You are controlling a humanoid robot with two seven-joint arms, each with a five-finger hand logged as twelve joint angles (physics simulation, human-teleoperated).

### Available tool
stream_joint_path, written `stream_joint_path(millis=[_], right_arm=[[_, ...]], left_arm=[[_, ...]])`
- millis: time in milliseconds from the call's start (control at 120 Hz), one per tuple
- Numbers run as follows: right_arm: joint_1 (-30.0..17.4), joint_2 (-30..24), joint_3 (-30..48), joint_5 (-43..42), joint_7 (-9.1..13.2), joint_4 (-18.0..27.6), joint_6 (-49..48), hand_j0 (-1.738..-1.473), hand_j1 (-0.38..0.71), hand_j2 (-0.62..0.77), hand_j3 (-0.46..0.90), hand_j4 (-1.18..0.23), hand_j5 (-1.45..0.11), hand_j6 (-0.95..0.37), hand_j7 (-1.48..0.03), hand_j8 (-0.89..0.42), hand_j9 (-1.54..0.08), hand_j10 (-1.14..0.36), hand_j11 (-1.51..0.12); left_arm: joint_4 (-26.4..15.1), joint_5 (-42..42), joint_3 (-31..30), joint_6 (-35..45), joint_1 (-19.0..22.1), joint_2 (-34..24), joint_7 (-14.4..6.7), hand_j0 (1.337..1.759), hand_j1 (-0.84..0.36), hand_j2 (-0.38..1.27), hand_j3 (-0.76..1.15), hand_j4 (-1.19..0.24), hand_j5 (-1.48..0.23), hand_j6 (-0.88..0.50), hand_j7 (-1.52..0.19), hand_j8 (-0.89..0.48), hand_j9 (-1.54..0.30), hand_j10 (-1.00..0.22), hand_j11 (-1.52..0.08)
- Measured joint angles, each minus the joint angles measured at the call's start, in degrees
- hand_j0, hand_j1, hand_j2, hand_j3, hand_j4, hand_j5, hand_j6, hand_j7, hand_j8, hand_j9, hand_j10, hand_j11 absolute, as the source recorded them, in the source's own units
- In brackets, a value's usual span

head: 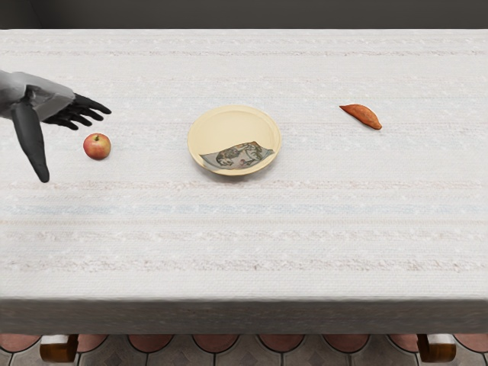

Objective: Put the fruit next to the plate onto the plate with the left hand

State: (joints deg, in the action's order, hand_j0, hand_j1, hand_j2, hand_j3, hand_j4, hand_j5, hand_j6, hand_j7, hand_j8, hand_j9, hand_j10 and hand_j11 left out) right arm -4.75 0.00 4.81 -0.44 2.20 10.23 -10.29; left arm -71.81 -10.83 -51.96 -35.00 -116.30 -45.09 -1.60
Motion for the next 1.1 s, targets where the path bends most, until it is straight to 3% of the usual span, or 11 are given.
stream_joint_path(millis=[292,350,392,425,475,558,608,683,833,958,1100], right_arm=[[0.1,0.0,0.0,0.0,0.0,0.0,0.0,-1.658,-0.33,0.0,0.0,-0.01,-0.02,-0.01,-0.02,-0.01,-0.02,-0.01,-0.02],[0.1,0.0,0.0,0.0,0.0,0.0,0.0,-1.658,-0.33,0.0,0.0,-0.01,-0.02,-0.01,-0.02,-0.01,-0.02,-0.01,-0.02],[0.1,0.0,0.0,0.0,0.0,0.0,0.0,-1.658,-0.34,0.0,0.0,-0.01,-0.02,-0.01,-0.02,-0.01,-0.02,-0.01,-0.02],[0.1,0.0,0.0,0.0,0.0,0.0,0.0,-1.658,-0.34,0.0,0.0,-0.01,-0.02,-0.01,-0.02,-0.01,-0.02,-0.01,-0.02],[0.1,0.0,0.0,0.0,0.0,0.0,0.0,-1.658,-0.34,0.0,0.0,-0.01,-0.02,-0.01,-0.02,-0.01,-0.02,-0.01,-0.02],[0.1,0.0,0.0,0.0,0.0,0.0,0.0,-1.658,-0.34,0.0,0.0,-0.01,-0.02,-0.01,-0.02,-0.01,-0.02,-0.01,-0.02],[0.1,0.0,0.0,0.0,0.0,0.0,0.0,-1.658,-0.34,0.0,0.0,-0.01,-0.02,-0.01,-0.02,-0.01,-0.02,-0.01,-0.02],[0.1,0.0,0.0,0.0,0.0,0.0,0.0,-1.658,-0.34,0.0,0.0,-0.01,-0.02,-0.01,-0.02,-0.01,-0.02,-0.01,-0.02],[0.1,0.0,0.0,0.0,0.0,0.0,0.0,-1.658,-0.34,0.0,0.0,-0.01,-0.02,-0.01,-0.02,-0.01,-0.02,-0.01,-0.01],[0.1,0.0,0.0,0.0,0.0,0.0,0.0,-1.658,-0.34,0.0,0.0,-0.01,-0.02,-0.01,-0.02,-0.01,-0.02,-0.01,-0.02],[0.1,0.0,0.0,0.0,0.0,0.0,0.0,-1.658,-0.34,0.0,0.0,-0.01,-0.01,-0.01,-0.01,-0.01,-0.01,-0.01,-0.01]], left_arm=[[3.0,-2.8,1.1,0.0,-0.2,0.7,-0.4,1.658,0.34,0.0,0.0,-0.01,-0.01,-0.01,-0.01,-0.01,-0.01,-0.01,-0.01],[5.3,-5.6,1.4,0.0,0.1,8.7,-0.4,1.658,0.34,0.0,0.0,-0.01,-0.01,-0.01,-0.01,-0.01,-0.01,-0.01,-0.01],[5.7,-6.1,-0.9,0.0,-4.6,13.3,-0.3,1.658,0.34,0.0,0.0,-0.01,-0.01,-0.01,-0.01,-0.01,-0.01,-0.01,-0.01],[3.7,-4.8,-4.5,0.0,-10.2,16.2,-0.3,1.658,0.34,0.0,0.0,-0.01,-0.01,-0.01,-0.01,-0.01,-0.01,-0.01,-0.01],[-3.2,-0.2,-10.6,2.7,-17.9,18.7,-0.2,1.658,0.34,0.0,0.0,-0.01,-0.01,-0.01,-0.01,-0.01,-0.01,-0.01,-0.01],[-12.8,5.1,-17.2,12.2,-19.0,22.6,-0.3,1.658,0.34,0.0,0.0,-0.01,-0.01,-0.01,-0.01,-0.01,-0.01,-0.01,-0.01],[-16.7,9.0,-19.6,21.0,-18.5,24.6,-0.4,1.658,0.34,0.0,0.0,-0.01,-0.01,-0.01,-0.01,-0.01,-0.01,-0.01,-0.01],[-20.1,15.0,-21.5,34.5,-13.2,27.8,-0.4,1.658,0.34,0.0,0.0,-0.01,-0.01,-0.01,-0.01,-0.01,-0.01,-0.01,-0.01],[-21.3,18.2,-21.5,50.1,-10.3,29.6,-0.6,1.658,0.34,0.0,0.0,-0.01,-0.01,-0.01,-0.01,-0.01,-0.01,-0.01,-0.01],[-18.1,17.9,-21.1,54.0,-4.1,30.3,-0.6,1.658,0.34,0.0,0.0,-0.01,-0.01,-0.01,-0.01,-0.01,-0.01,-0.01,-0.01],[-9.7,17.8,-20.7,55.3,4.0,31.9,-0.7,1.658,0.34,0.0,0.0,-0.01,-0.01,-0.01,-0.01,-0.01,-0.01,-0.01,-0.01]])
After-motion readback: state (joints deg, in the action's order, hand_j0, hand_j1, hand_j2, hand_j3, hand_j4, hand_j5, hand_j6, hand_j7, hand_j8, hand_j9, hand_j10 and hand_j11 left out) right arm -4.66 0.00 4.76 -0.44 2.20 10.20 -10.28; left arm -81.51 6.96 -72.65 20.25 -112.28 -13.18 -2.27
